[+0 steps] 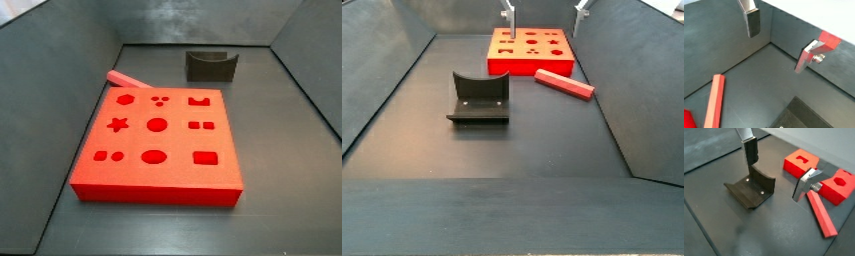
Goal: Pick up the hexagon object. Move up. Place the hexagon object on the fixture. Regrasp the hexagon object. Move to above the board. Insert the hexagon object.
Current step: Pick up the hexagon object.
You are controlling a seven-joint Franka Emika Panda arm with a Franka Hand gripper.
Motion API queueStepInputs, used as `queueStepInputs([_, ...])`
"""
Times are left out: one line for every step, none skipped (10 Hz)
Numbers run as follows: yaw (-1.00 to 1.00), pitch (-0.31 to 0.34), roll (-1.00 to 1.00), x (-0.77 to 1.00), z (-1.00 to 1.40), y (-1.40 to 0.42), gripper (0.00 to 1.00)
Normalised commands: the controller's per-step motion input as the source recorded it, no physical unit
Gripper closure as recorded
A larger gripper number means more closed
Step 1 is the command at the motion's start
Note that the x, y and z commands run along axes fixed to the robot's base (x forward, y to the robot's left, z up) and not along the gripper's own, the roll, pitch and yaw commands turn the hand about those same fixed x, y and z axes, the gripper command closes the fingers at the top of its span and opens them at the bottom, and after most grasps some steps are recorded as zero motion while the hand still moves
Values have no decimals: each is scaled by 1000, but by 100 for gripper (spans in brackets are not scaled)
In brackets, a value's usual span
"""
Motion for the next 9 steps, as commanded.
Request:
queueStepInputs([949,44,116,0,-774,-294,0])
queueStepInputs([911,43,117,0,-751,-334,0])
queueStepInputs([857,43,119,0,-720,-386,0])
queueStepInputs([743,113,160,0,-689,-483,0])
queueStepInputs([657,109,160,-17,-657,-560,0])
queueStepInputs([591,13,106,-94,-551,-620,0])
queueStepInputs([646,0,86,-186,-391,-594,0])
queueStepInputs([523,-79,73,-489,-500,-500,0])
queueStepInputs([486,-199,81,-651,-591,-363,0])
